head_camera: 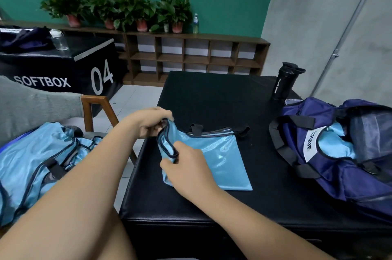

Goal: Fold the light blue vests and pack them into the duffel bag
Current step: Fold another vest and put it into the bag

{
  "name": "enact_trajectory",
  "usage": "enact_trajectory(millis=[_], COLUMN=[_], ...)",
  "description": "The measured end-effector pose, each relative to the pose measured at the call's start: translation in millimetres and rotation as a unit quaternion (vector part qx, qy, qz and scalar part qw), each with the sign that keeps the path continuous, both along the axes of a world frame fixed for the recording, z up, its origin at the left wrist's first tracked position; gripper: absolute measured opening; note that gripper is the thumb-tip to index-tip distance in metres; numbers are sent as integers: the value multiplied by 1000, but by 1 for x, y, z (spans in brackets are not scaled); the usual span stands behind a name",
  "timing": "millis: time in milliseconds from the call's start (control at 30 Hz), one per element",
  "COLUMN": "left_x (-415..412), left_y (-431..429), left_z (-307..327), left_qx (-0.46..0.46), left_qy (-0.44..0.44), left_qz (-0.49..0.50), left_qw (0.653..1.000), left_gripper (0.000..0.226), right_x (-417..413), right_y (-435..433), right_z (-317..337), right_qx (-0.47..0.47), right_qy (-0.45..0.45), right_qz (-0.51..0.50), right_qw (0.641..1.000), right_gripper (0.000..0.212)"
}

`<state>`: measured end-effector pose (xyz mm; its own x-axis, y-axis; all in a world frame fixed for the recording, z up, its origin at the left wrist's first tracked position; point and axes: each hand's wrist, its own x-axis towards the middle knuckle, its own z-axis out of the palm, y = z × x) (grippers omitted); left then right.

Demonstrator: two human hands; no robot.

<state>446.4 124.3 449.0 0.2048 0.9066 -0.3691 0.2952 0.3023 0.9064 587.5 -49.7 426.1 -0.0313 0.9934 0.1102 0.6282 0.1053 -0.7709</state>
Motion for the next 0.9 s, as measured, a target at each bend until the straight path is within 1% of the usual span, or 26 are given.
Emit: enact_trajectory(millis=[67,100,200,267,400,533,667,700,767,800,833,867,900], left_x=[22,34,62,77,102,124,137,138,140,139,138,136,133], left_y=[-4,-8,-16,-21,-32,-43,-49,-49,-50,-51,-51,-52,-52], left_z=[0,0,-2,-6,-16,-26,-41,-45,-50,-49,-47,-44,-41], left_qx=[16,29,60,70,98,119,123,129,143,146,149,152,159], left_qy=[-65,-83,-100,-108,-130,-115,-68,-49,-28,-29,-34,-36,-31], left_qz=[18,16,-3,-15,-34,-60,-102,-111,-129,-136,-141,-146,-155], left_qw=[998,996,993,992,986,984,985,984,981,979,978,977,975], left_gripper=[13,12,18,18,12,12,10,14,35,48,60,68,72], right_x=[13,20,43,61,97,128,153,157,165,168,171,176,181], right_y=[-2,-4,-13,-19,-26,-25,-21,-22,-23,-24,-24,-24,-25], right_z=[5,6,15,14,8,-2,-10,-11,-11,-11,-10,-10,-10], right_qx=[-18,-30,-64,-86,-119,-172,-217,-226,-241,-235,-209,-161,-102], right_qy=[36,57,148,183,195,179,117,97,41,-1,-64,-149,-242], right_qz=[-19,-22,-42,-58,-81,-81,-66,-62,-50,-45,-41,-44,-51], right_qw=[999,998,986,978,970,965,967,967,968,971,975,975,964], right_gripper=[24,22,21,22,22,26,32,31,32,33,34,37,41])
